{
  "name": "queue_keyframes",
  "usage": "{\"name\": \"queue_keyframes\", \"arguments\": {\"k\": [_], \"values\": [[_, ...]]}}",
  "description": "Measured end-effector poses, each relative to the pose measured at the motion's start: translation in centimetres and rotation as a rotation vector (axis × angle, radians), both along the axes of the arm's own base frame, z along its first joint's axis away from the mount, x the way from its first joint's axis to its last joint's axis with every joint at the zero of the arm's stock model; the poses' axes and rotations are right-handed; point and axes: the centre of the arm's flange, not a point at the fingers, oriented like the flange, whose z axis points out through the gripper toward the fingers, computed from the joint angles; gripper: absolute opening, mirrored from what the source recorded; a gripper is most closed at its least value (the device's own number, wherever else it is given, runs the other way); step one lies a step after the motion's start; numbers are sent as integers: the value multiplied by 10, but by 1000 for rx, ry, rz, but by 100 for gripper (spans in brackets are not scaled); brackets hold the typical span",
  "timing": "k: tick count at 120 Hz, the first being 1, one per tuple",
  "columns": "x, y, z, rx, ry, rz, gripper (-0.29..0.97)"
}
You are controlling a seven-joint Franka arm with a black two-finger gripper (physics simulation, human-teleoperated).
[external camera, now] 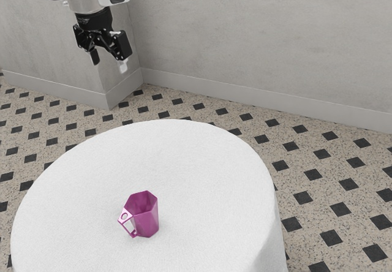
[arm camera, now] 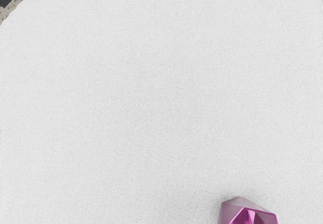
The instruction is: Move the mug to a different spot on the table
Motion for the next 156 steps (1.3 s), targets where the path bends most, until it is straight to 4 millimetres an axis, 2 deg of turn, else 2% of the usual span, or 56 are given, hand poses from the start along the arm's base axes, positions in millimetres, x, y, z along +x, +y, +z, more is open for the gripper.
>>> {"name": "queue_keyframes", "arguments": {"k": [34,52,58,68,76,90,105,122,148,156], "values": [[1,-1,-1,-25,2,-13,68],[-8,0,3,-7,12,-23,68],[-11,1,-7,5,36,-28,68],[-20,0,-38,20,85,-43,68],[-36,-9,-62,29,109,-73,68],[-68,-22,-84,33,96,-119,68],[-80,-24,-125,-1,101,-133,68],[-111,-29,-158,-32,78,-119,68],[-129,-42,-213,-89,78,-65,68],[-134,-58,-225,-84,85,-69,68]]}}
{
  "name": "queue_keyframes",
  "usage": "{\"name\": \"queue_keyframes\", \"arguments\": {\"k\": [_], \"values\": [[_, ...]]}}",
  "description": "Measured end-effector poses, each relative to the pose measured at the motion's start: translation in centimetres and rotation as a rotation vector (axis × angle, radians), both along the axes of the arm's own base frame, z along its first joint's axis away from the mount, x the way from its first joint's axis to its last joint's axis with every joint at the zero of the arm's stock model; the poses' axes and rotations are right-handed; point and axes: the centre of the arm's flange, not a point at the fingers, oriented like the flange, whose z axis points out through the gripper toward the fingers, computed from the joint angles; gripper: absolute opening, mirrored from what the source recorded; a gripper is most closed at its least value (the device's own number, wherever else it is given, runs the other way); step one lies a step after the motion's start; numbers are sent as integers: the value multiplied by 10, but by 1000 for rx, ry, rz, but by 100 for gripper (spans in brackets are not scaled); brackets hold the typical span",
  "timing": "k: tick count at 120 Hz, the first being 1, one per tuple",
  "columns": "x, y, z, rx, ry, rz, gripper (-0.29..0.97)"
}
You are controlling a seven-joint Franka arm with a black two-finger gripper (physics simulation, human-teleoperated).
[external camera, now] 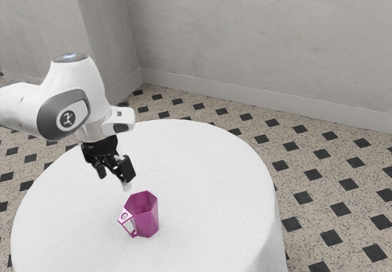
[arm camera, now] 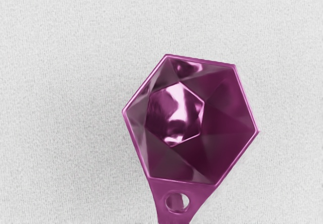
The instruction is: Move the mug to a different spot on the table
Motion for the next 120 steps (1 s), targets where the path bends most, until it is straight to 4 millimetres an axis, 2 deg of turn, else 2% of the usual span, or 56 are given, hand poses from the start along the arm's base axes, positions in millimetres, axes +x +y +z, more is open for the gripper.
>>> {"name": "queue_keyframes", "arguments": {"k": [11,34,56,84,92,105,120], "values": [[-5,-10,-8,5,6,11,68],[-9,-10,-12,6,36,63,68],[-18,-9,-47,20,-10,96,68],[-16,-13,-42,23,-24,123,68],[-19,-11,-51,44,-9,121,66],[-35,-6,-81,96,-14,86,66],[-40,-5,-95,111,-76,48,66]]}}
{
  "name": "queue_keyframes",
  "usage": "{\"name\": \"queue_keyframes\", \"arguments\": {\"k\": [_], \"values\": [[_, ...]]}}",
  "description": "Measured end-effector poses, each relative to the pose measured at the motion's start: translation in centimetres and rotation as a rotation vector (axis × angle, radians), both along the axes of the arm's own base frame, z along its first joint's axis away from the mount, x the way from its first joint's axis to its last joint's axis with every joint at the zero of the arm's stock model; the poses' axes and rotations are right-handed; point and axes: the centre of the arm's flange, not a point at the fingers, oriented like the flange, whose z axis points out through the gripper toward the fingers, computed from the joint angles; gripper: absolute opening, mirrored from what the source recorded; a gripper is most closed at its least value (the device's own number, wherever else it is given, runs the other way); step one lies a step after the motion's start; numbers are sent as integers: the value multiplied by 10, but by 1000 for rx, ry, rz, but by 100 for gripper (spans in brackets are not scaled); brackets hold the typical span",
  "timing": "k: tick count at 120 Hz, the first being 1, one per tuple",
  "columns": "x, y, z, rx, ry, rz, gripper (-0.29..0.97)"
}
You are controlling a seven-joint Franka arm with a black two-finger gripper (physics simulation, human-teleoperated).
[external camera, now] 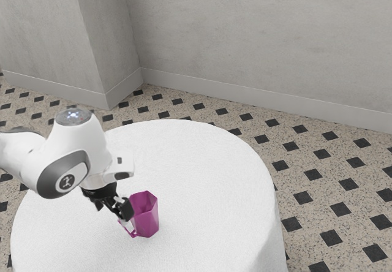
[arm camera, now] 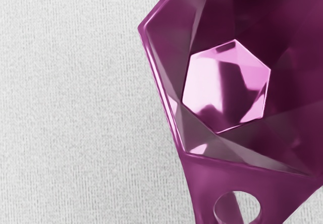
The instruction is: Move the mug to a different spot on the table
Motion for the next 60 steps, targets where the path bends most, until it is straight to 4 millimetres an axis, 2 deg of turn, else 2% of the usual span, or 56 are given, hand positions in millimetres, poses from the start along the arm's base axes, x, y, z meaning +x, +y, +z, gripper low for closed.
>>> {"name": "queue_keyframes", "arguments": {"k": [19,60], "values": [[-7,-3,-12,9,-65,-56,67],[-10,-7,-19,13,-131,-131,68]]}}
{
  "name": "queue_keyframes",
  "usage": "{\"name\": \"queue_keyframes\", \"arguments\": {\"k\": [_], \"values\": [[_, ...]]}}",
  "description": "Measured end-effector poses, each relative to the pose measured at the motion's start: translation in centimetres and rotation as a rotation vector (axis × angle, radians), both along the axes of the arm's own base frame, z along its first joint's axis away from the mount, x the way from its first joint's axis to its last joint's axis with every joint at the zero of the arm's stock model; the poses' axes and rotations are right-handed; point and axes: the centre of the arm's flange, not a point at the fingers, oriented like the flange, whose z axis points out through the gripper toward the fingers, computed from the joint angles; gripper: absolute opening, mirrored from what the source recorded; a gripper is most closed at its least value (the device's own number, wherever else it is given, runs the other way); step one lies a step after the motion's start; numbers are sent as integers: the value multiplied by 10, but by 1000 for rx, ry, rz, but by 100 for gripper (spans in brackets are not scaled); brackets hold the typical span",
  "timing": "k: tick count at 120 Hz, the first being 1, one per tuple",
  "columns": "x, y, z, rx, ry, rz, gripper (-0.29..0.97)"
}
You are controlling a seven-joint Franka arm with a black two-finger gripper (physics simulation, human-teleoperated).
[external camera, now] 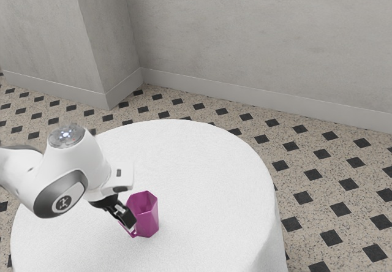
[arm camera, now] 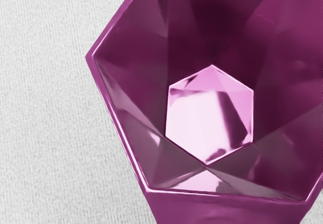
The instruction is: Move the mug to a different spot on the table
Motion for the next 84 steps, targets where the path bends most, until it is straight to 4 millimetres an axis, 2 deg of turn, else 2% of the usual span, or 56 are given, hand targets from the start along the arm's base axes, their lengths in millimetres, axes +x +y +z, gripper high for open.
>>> {"name": "queue_keyframes", "arguments": {"k": [32,84], "values": [[3,-3,-20,-16,24,-25,68],[3,-9,-29,-28,34,-19,68]]}}
